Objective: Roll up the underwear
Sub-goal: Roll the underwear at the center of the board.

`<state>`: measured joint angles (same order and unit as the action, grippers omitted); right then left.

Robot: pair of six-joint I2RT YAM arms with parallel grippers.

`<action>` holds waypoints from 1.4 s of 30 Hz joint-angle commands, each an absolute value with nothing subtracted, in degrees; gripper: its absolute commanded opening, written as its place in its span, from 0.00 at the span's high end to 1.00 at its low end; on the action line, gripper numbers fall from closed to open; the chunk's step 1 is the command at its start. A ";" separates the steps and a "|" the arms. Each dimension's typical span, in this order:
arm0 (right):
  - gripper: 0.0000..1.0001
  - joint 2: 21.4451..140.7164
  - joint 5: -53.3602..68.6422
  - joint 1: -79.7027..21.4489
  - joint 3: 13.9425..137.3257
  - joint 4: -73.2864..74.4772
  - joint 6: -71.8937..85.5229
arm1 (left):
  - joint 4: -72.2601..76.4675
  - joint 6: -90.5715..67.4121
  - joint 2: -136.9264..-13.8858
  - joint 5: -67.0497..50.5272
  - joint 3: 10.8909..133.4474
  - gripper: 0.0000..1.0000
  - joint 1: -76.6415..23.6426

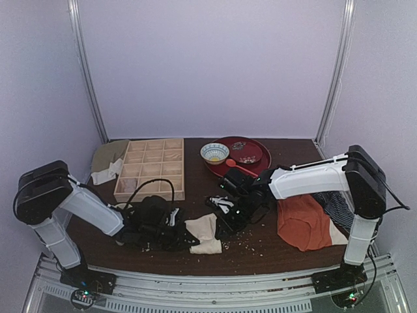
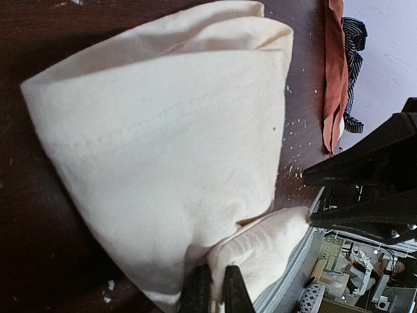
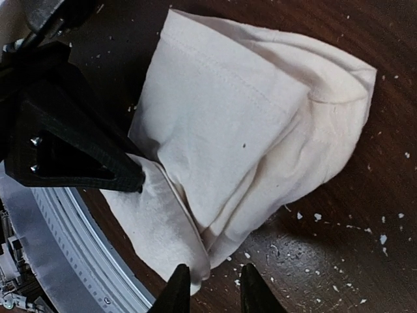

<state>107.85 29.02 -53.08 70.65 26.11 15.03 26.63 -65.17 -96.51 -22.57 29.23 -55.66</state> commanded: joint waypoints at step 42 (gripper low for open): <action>0.61 107.75 -17.87 -77.58 63.84 10.81 -14.16 | 12.13 -61.20 -101.56 -24.43 28.96 1.00 -52.75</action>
